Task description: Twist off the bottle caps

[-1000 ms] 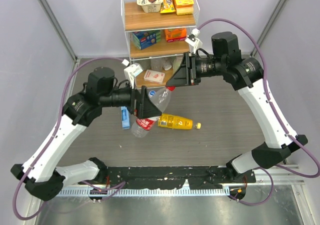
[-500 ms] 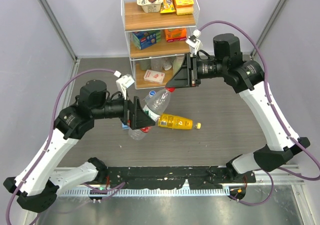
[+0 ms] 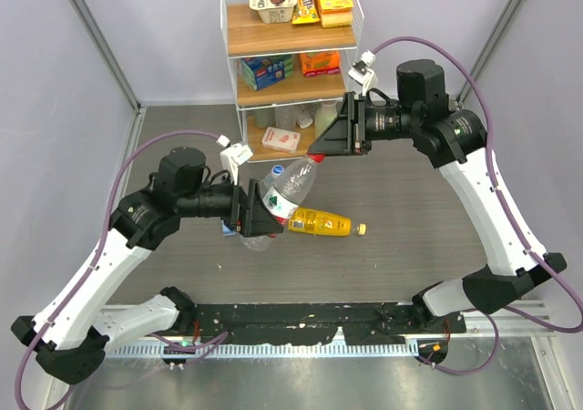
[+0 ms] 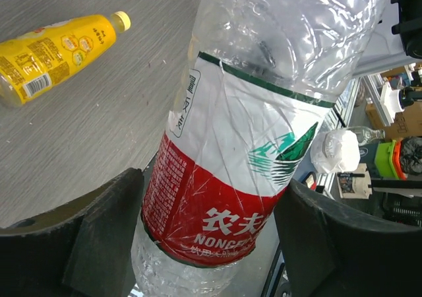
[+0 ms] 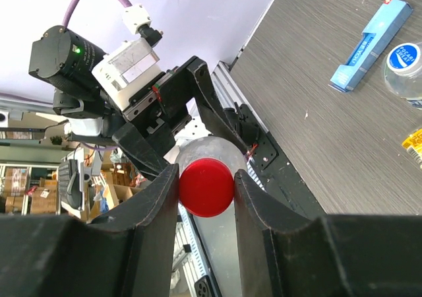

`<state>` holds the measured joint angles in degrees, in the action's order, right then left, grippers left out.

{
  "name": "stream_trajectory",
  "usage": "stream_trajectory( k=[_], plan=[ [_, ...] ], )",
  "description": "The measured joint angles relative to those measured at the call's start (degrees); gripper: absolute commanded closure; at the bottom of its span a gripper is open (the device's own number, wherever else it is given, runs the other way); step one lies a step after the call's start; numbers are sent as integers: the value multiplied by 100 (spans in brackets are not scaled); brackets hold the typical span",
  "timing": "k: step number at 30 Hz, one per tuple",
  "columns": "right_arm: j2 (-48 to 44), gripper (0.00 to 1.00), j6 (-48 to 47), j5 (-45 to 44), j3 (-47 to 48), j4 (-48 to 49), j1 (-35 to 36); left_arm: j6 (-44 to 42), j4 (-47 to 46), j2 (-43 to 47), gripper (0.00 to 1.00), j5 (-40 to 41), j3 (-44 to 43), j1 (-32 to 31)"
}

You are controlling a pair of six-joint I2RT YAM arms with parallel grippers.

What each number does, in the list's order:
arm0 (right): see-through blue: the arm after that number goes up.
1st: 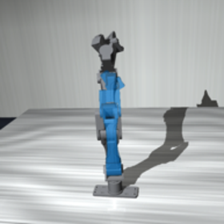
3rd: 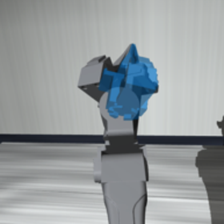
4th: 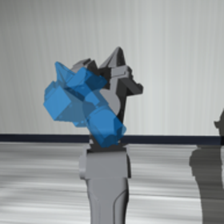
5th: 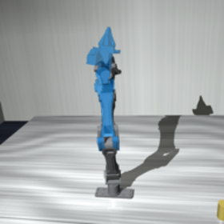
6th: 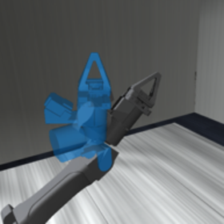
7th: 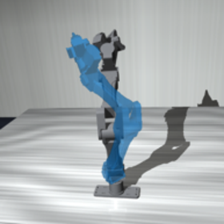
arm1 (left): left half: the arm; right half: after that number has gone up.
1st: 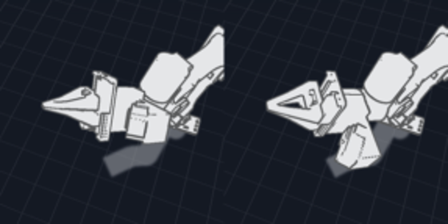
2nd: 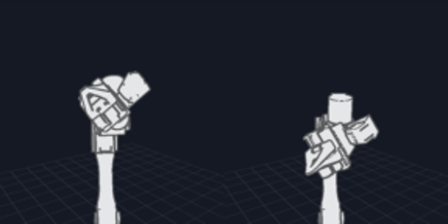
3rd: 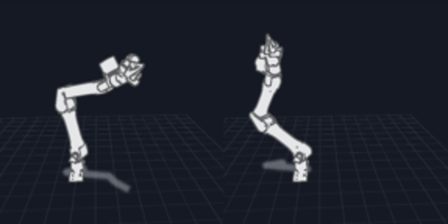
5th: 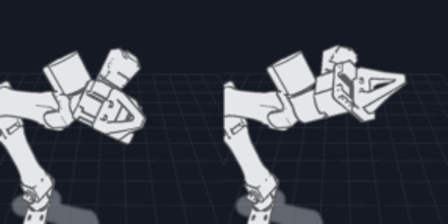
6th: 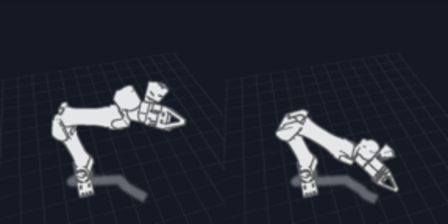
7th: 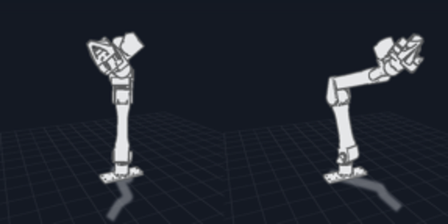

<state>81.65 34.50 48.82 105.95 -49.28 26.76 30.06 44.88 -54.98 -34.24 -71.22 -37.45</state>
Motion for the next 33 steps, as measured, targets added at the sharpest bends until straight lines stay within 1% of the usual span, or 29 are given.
stream_trajectory(
  k=[8, 13, 15, 16, 17, 18, 19, 21, 22, 23, 24, 25, 27, 30, 33],
  plan=[
    [179, 98, -11, 105, -11, -9, -210, -46, -52, -356, 44, -203, -2, -4],
    [332, 94, 4, 295, -13, -13, -420, -55, -55, -498, 56, -160, -103, -4],
    [374, 83, 22, 380, -13, -13, -551, -55, -92, -603, 60, -136, -186, -4],
    [391, 71, 35, 431, -13, -13, -640, -55, -127, -671, 61, -120, -232, -4],
    [404, 66, 50, 468, -20, -17, -734, -57, -166, -732, 63, -92, -280, -4],
    [415, 56, 83, 503, -22, -15, -835, -63, -216, -802, 64, -59, -334, -4],
    [428, 50, 109, 525, -22, -15, -907, -66, -269, -859, 66, -28, -378, -4],
    [463, 31, 208, 538, -22, 24, -1130, -81, -328, -994, 67, 39, -503, -4],
    [483, 27, 273, 527, -22, 90, -1237, -103, -256, -1054, 68, 76, -553, -4],
    [514, 20, 321, 503, -20, 177, -1364, -138, -164, -1119, 69, 118, -608, -4],
    [551, 17, 354, 479, -15, 260, -1467, -170, -76, -1185, 69, 162, -664, -4],
    [595, 12, 385, 444, -7, 310, -1552, -203, 4, -1287, 71, 234, -750, -4],
    [730, 8, 463, 361, 44, 409, -1687, -225, 136, -1534, 72, 363, -962, -4],
    [942, 8, 566, 240, 66, 542, -1725, -227, 190, -1803, 72, 461, -1185, -4],
    [1038, 8, 623, 157, 66, 560, -1722, -225, 195, -1958, 70, 549, -1255, -4]
  ],
)
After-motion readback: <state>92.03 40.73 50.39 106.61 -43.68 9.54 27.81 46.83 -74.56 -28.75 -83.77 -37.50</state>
